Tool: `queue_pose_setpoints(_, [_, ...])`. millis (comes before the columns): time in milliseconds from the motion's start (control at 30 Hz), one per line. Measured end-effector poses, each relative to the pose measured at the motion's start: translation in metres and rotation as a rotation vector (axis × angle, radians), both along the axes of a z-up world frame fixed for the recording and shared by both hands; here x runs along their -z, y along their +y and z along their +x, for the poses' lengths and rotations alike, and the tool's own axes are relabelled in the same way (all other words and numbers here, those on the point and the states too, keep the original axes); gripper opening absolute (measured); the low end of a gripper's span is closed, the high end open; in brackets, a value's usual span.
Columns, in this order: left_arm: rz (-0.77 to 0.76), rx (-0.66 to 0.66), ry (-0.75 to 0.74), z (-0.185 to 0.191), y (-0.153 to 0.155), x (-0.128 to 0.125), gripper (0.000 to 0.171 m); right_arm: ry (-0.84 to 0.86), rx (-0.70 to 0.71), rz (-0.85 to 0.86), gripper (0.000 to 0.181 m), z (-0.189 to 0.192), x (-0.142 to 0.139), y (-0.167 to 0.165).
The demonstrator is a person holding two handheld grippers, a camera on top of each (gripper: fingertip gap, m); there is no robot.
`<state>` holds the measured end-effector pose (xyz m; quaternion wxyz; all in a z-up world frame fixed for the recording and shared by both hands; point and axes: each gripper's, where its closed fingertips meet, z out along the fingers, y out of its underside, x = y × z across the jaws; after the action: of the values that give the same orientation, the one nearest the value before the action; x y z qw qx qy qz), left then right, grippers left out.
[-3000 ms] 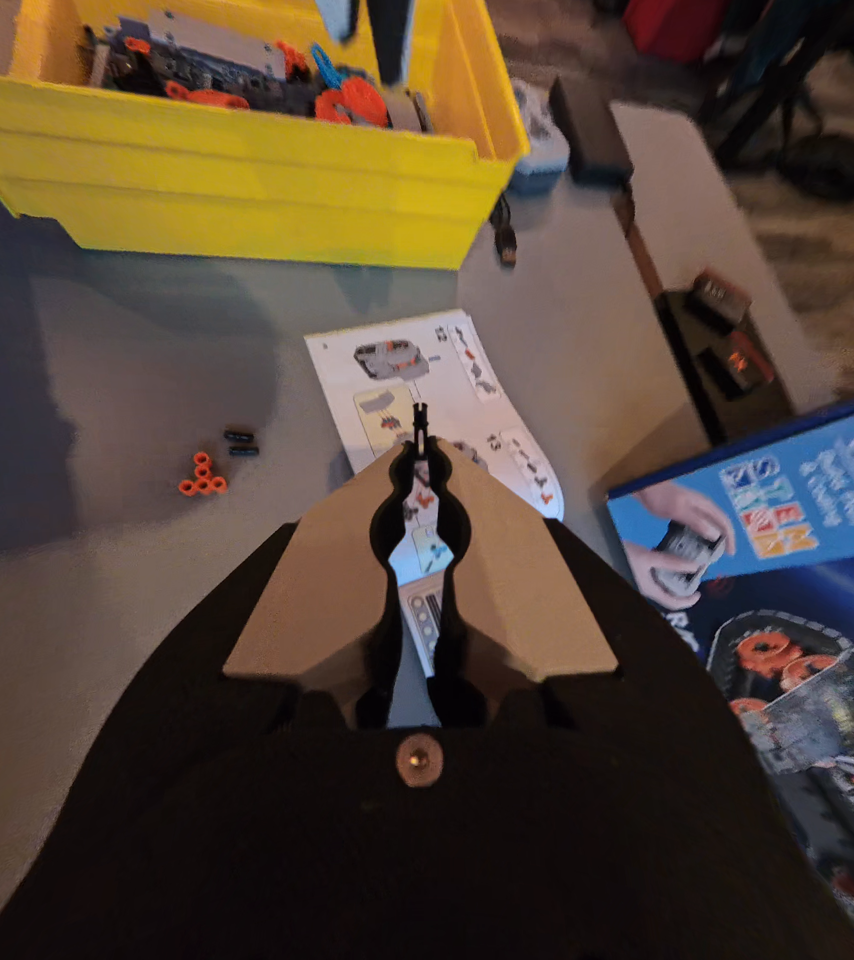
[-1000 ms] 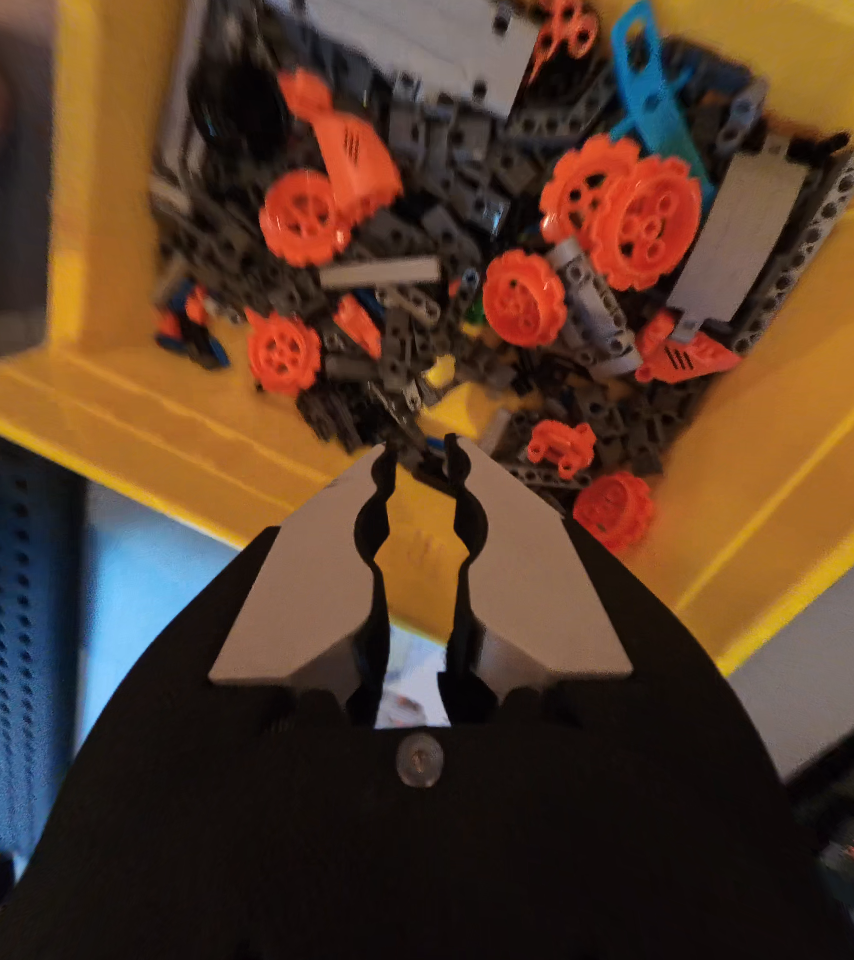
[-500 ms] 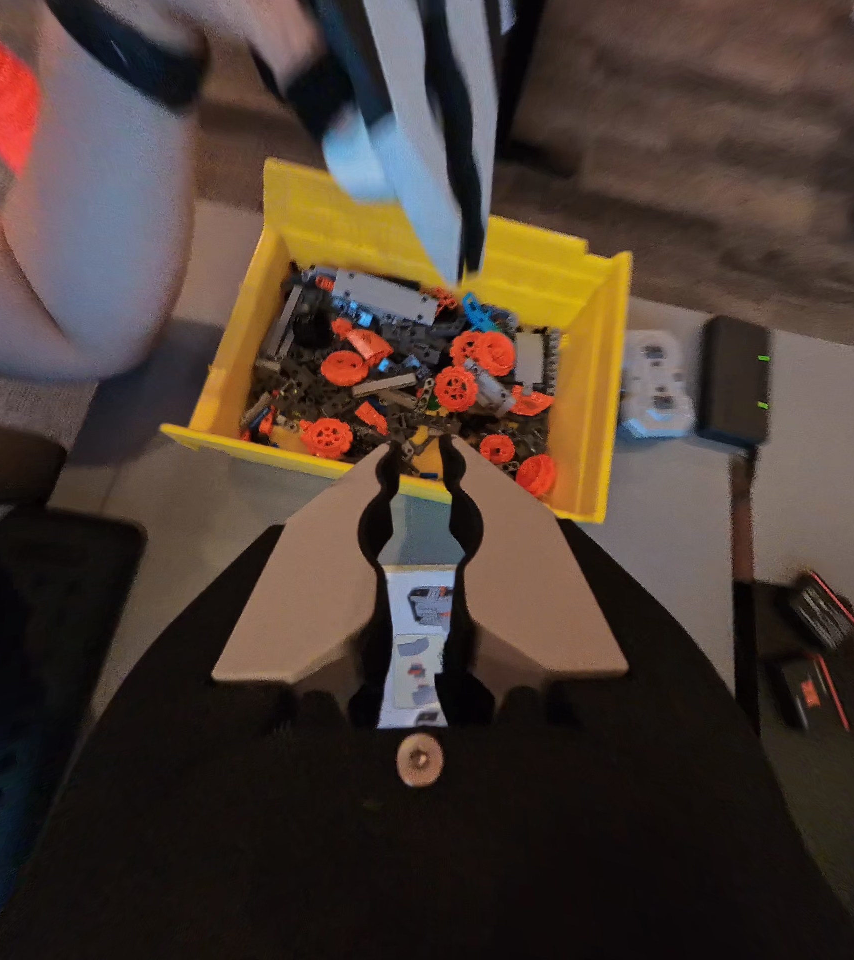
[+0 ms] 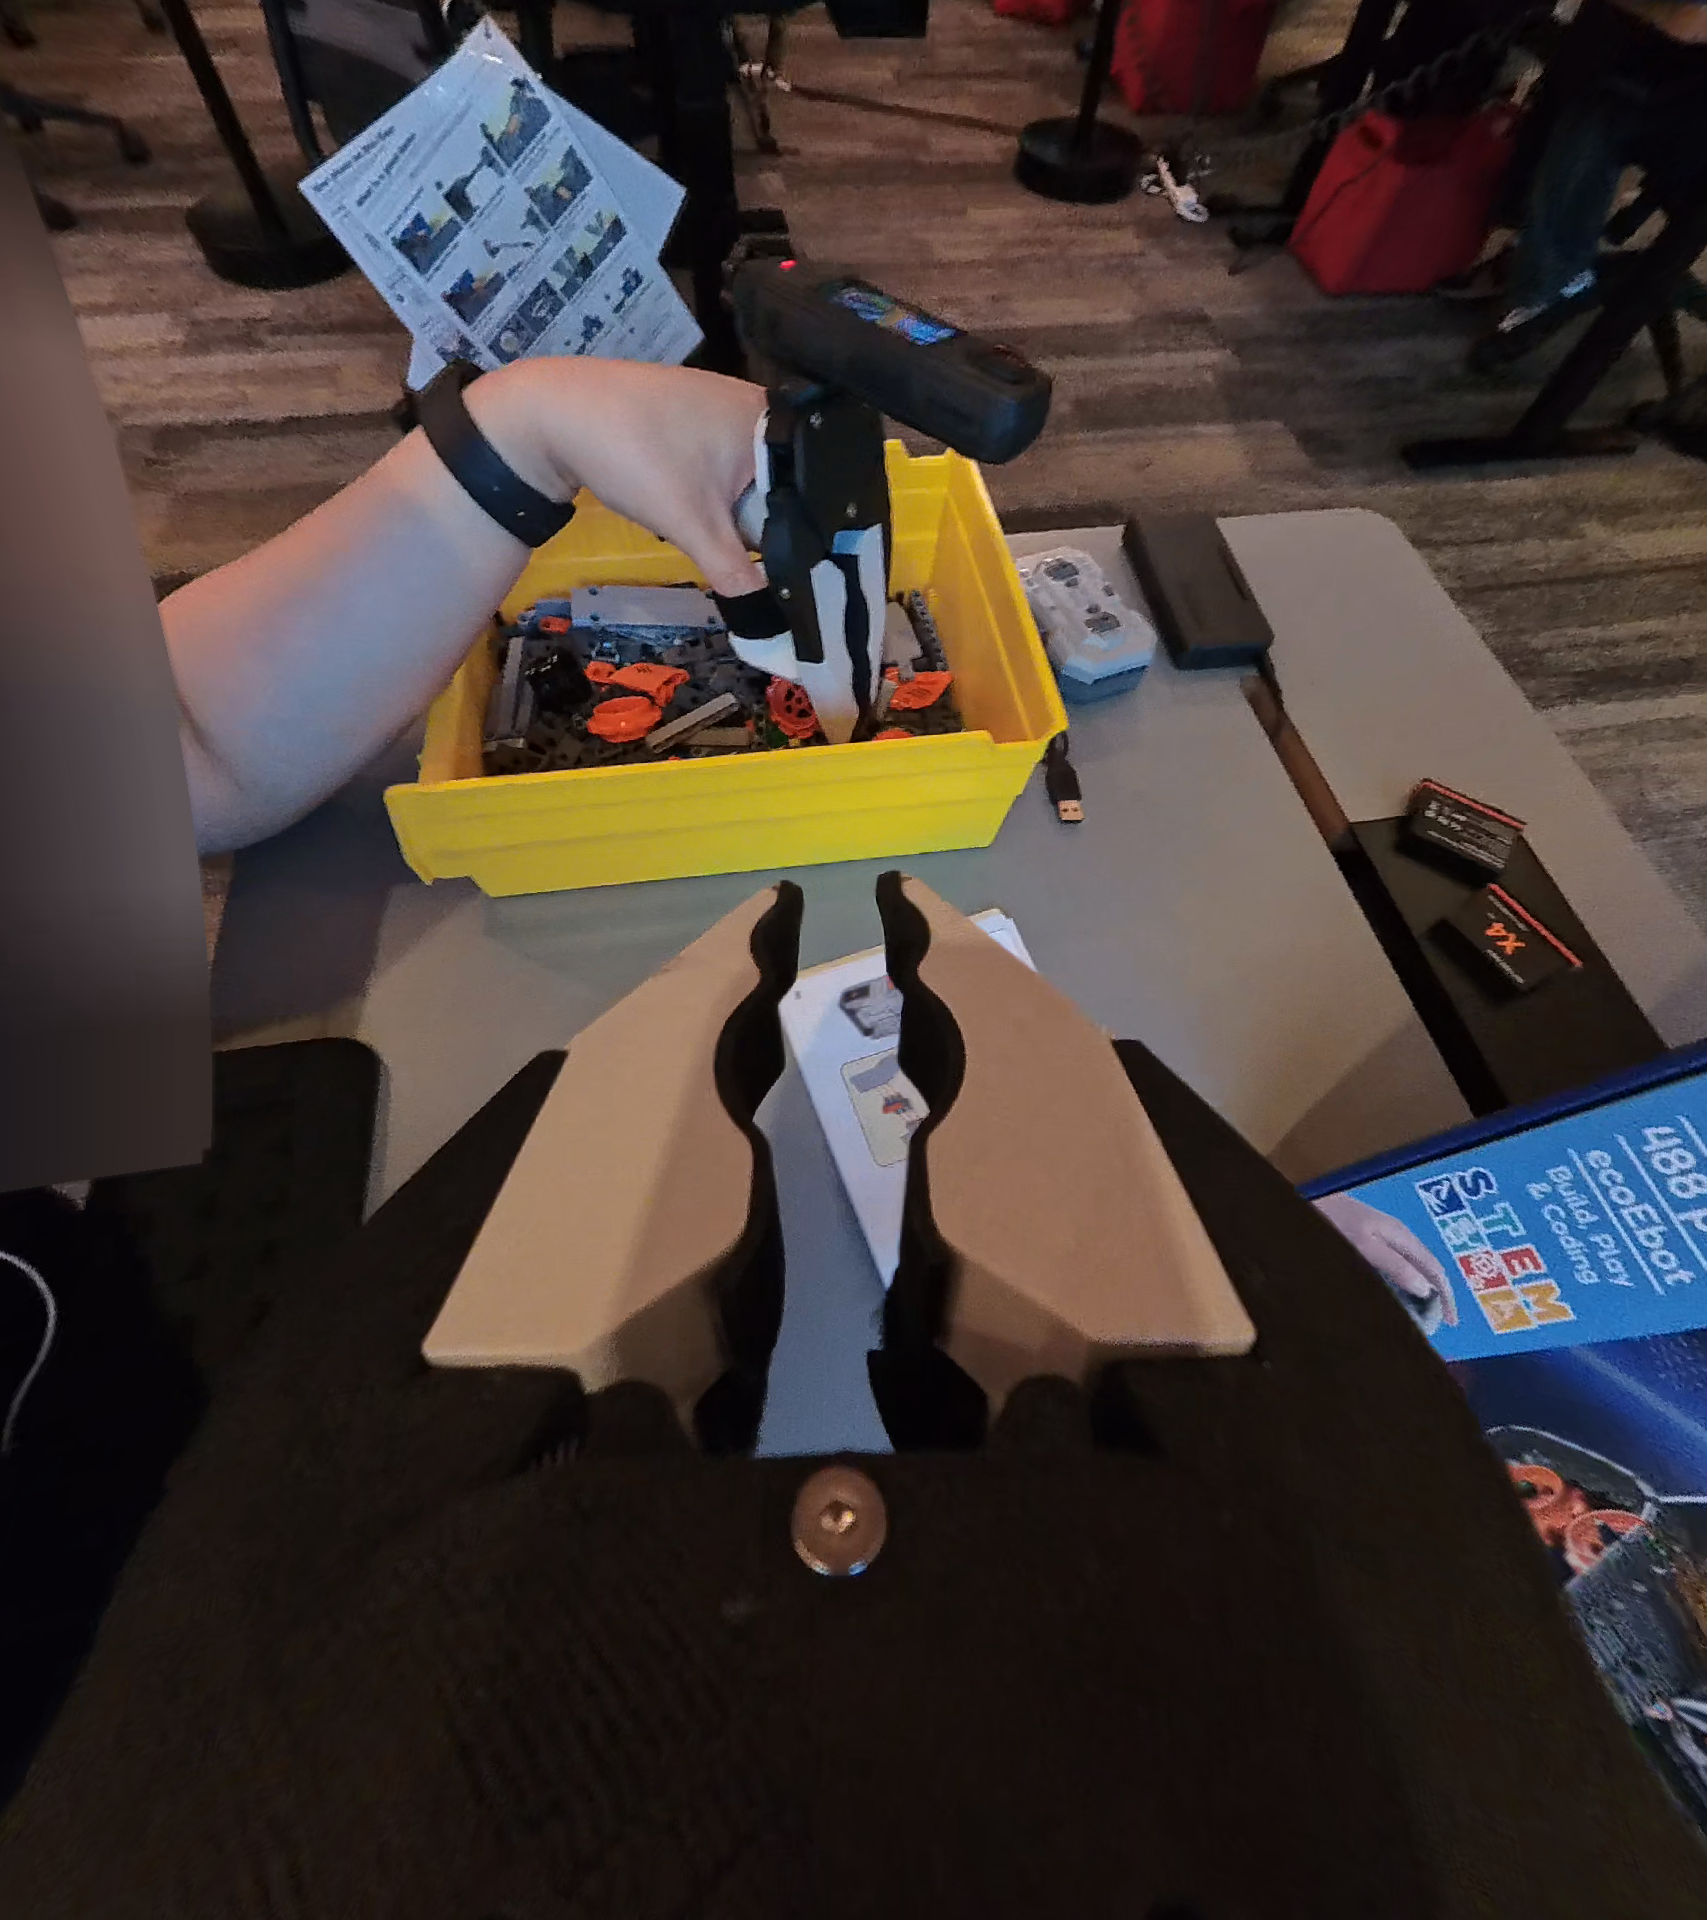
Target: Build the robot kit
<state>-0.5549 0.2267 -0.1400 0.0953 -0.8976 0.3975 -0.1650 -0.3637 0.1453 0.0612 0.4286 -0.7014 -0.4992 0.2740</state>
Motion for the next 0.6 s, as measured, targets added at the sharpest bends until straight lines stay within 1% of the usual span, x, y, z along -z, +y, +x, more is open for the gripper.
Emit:
queue_pose_setpoints(67, [0.027, -0.022, 0.033, -0.005, 0.004, -0.002, 0.01, -0.003, -0.001, -0.005, 0.015, 0.002, 0.002, 0.003])
queue_pose_setpoints(133, [0.086, -0.07, 0.12, -0.019, 0.014, -0.002, 0.011, -0.022, -0.006, 0.004, 0.015, 0.002, 0.006, 0.006])
queue_pose_setpoints(200, [0.1, -0.093, 0.171, -0.028, 0.017, -0.001, 0.012, -0.045, -0.009, 0.023, 0.015, 0.002, 0.009, 0.009])
queue_pose_setpoints(333, [0.088, -0.065, 0.098, -0.014, 0.014, -0.005, 0.007, -0.01, -0.045, 0.014, 0.015, -0.002, 0.007, 0.009])
queue_pose_setpoints(400, [0.09, -0.012, 0.073, -0.005, 0.01, -0.006, 0.0, 0.003, -0.054, -0.005, 0.015, -0.002, 0.008, 0.01])
queue_pose_setpoints(433, [0.087, 0.019, 0.07, -0.002, 0.007, -0.005, 0.0, 0.003, -0.056, -0.007, 0.015, -0.002, 0.009, 0.011])
queue_pose_setpoints(500, [0.053, 0.061, 0.094, -0.003, 0.001, 0.004, 0.0, 0.011, -0.059, -0.012, 0.015, -0.002, 0.011, 0.014])
queue_pose_setpoints(600, [0.014, 0.077, 0.176, -0.015, -0.003, 0.017, 0.0, 0.041, -0.075, -0.034, 0.014, -0.004, 0.011, 0.016])
